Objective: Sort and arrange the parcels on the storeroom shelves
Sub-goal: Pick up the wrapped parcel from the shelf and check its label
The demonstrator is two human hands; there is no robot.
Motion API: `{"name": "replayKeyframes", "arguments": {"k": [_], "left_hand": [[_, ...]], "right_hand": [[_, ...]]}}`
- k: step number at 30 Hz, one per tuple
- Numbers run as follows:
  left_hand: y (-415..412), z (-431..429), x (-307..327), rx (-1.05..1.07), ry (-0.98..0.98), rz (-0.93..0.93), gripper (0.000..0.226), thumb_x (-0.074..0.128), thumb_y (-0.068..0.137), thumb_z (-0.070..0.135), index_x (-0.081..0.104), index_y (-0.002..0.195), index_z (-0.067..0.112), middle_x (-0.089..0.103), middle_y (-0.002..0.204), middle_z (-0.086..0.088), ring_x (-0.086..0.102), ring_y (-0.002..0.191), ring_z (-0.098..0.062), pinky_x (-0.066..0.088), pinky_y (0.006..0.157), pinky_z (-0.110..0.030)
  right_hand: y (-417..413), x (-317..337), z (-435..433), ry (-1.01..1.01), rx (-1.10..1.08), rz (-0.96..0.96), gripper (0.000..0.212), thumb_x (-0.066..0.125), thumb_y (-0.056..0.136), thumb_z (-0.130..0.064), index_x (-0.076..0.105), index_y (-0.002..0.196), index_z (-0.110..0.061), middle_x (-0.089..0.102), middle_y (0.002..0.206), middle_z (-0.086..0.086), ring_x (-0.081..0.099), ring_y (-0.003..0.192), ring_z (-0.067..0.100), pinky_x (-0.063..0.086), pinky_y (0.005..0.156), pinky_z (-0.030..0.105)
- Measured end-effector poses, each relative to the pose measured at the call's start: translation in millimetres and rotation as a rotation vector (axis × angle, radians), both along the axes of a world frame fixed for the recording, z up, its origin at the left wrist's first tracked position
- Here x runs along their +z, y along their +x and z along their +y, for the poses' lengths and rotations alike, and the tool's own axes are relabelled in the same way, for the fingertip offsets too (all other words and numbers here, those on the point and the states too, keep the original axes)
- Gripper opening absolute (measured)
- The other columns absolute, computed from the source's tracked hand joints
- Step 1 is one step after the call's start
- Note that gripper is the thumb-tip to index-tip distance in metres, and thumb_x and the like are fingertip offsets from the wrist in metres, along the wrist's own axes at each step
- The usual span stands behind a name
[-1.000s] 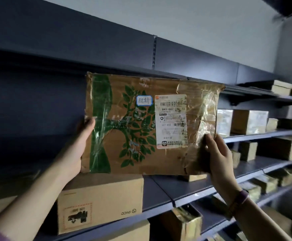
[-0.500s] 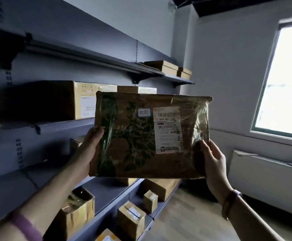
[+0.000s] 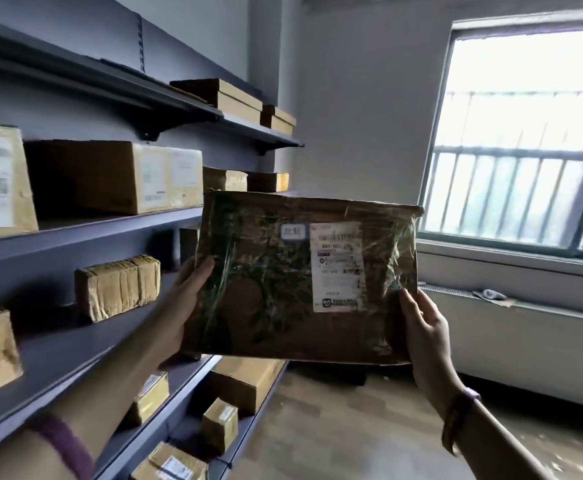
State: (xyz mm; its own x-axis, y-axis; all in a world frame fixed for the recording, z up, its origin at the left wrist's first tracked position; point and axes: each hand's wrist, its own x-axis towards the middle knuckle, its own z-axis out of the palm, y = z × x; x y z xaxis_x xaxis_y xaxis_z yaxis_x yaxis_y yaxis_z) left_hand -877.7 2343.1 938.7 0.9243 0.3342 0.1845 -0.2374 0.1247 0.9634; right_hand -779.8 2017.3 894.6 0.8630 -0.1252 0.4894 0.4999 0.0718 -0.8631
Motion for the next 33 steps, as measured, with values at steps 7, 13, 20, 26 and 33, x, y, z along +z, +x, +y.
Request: {"name": "replayKeyframes", "arguments": {"k": [7, 13, 20, 26, 33], "left_hand": [[187.2, 20.7, 1.1, -0.119, -0.02, -0.019, 0.036, 0.058, 0.089, 0.044, 0.058, 0.122, 0.029, 0.068, 0.116, -0.011, 0.068, 0.104, -0.032, 0.05, 0.093, -0.054], [313.1, 14.8, -5.5, -0.206, -0.018, 0.001, 0.036, 0.06, 0.086, 0.051, 0.058, 0.12, 0.04, 0.071, 0.113, -0.003, 0.069, 0.101, -0.027, 0.056, 0.08, -0.045], [452.1, -25.8, -14.0, -0.298, -0.057, 0.022, 0.045, 0.055, 0.092, 0.037, 0.05, 0.133, 0.02, 0.064, 0.123, -0.016, 0.063, 0.11, -0.038, 0.052, 0.092, -0.053], [592.7, -69.5, -21.7, -0.281, -0.08, 0.033, 0.043, 0.052, 0.096, 0.033, 0.05, 0.134, 0.014, 0.064, 0.124, -0.017, 0.063, 0.109, -0.036, 0.052, 0.091, -0.044], [737.9, -97.4, -21.7, -0.284, -0.063, 0.046, 0.036, 0.052, 0.094, 0.04, 0.056, 0.128, 0.029, 0.07, 0.118, -0.003, 0.069, 0.103, -0.022, 0.055, 0.082, -0.035]], "right_hand": [[156.5, -2.0, 10.2, -0.039, -0.112, 0.007, 0.033, 0.057, 0.088, -0.05, 0.071, 0.105, -0.026, 0.067, 0.109, 0.016, 0.06, 0.109, 0.038, 0.044, 0.098, 0.062], [260.2, -3.2, 3.6, -0.047, -0.127, -0.002, 0.017, 0.056, 0.097, -0.032, 0.073, 0.099, -0.029, 0.072, 0.101, 0.013, 0.064, 0.092, 0.025, 0.05, 0.088, 0.065], [379.7, -23.3, -29.5, -0.008, -0.164, 0.013, 0.019, 0.055, 0.099, -0.026, 0.073, 0.093, -0.026, 0.072, 0.093, 0.01, 0.061, 0.085, 0.019, 0.051, 0.085, 0.059], [517.4, -28.2, -69.9, 0.007, -0.201, 0.022, 0.022, 0.056, 0.098, -0.024, 0.075, 0.095, -0.035, 0.074, 0.095, 0.0, 0.064, 0.088, 0.015, 0.051, 0.091, 0.053], [663.8, -20.8, -101.5, -0.022, -0.169, 0.05, 0.023, 0.055, 0.098, -0.024, 0.074, 0.087, -0.03, 0.073, 0.083, -0.006, 0.064, 0.079, 0.014, 0.053, 0.081, 0.045]]}}
